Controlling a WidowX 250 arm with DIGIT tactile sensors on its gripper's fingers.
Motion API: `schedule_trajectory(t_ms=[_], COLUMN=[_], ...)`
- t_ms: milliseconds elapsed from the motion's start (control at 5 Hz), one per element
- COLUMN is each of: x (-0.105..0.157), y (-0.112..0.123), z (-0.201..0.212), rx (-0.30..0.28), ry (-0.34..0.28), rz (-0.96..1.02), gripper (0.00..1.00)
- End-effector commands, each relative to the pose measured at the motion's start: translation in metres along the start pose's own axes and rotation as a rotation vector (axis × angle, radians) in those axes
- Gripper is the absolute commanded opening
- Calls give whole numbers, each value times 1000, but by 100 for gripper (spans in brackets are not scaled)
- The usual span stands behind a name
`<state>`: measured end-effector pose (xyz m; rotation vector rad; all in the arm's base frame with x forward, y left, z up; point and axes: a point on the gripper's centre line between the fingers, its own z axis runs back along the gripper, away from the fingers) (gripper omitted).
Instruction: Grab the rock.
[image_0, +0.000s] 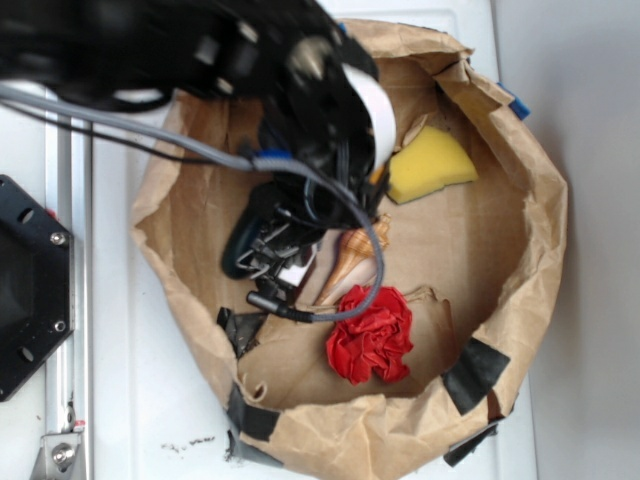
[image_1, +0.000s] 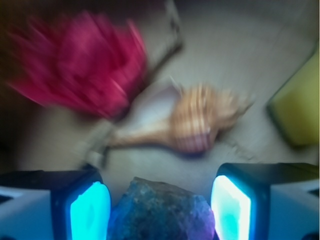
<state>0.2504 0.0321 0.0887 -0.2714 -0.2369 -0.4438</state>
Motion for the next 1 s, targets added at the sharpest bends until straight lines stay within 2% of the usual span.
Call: schedule_trajectory(t_ms=[0, 200, 400, 600, 800], x=[39, 44, 45, 43, 42], y=[-2, -10, -20, -23, -24], z=[90, 98, 97, 94, 88], rx=[59, 99, 147, 123, 190], ry=[-7, -87, -43, -9, 23], rz=[428, 497, 478, 472, 442], gripper=[0, 0, 0, 0, 0])
